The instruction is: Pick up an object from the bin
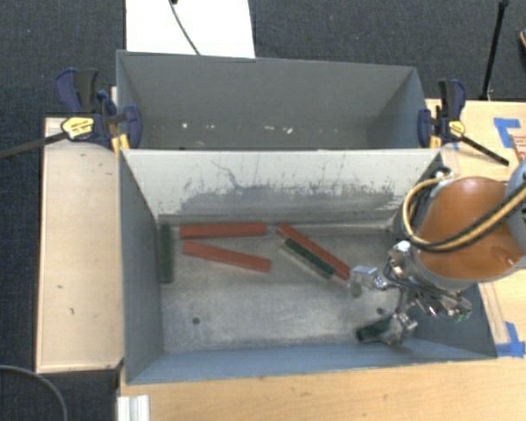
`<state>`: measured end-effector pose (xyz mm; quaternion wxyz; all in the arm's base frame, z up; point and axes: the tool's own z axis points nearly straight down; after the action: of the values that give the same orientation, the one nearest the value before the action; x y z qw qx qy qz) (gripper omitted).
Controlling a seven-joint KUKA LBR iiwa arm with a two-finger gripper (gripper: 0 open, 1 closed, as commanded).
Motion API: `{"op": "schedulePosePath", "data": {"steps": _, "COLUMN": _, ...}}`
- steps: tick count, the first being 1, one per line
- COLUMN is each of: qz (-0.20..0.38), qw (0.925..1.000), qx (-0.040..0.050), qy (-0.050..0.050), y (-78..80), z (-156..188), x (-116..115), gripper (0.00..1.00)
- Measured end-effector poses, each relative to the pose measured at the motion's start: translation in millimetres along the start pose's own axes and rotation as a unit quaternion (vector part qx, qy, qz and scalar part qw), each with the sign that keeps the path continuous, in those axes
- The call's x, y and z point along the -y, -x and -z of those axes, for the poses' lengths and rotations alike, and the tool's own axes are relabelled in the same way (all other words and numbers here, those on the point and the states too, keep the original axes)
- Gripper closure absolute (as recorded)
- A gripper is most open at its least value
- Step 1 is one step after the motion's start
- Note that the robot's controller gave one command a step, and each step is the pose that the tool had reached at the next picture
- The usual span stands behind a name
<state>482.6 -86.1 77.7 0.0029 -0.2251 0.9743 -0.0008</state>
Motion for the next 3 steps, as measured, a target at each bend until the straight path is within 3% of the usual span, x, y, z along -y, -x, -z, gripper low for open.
{"op": "schedulePosePath", "data": {"steps": 1, "qz": 0.002, "qw": 1.0, "qx": -0.0009, "qy": 0.001, "y": 0.1, "z": -1, "x": -1, "gripper": 1.0}}
{"op": "schedulePosePath", "data": {"steps": 2, "qz": 0.012, "qw": 0.9999, "qx": 0.0022, "qy": -0.002, "y": 6.2, "z": 168, "x": -6, "gripper": 1.0}}
{"op": "schedulePosePath", "data": {"steps": 3, "qz": 0.053, "qw": 0.9986, "qx": -0.0038, "qy": 0.004, "y": 27.2, "z": 40, "x": 1, "gripper": 1.0}}
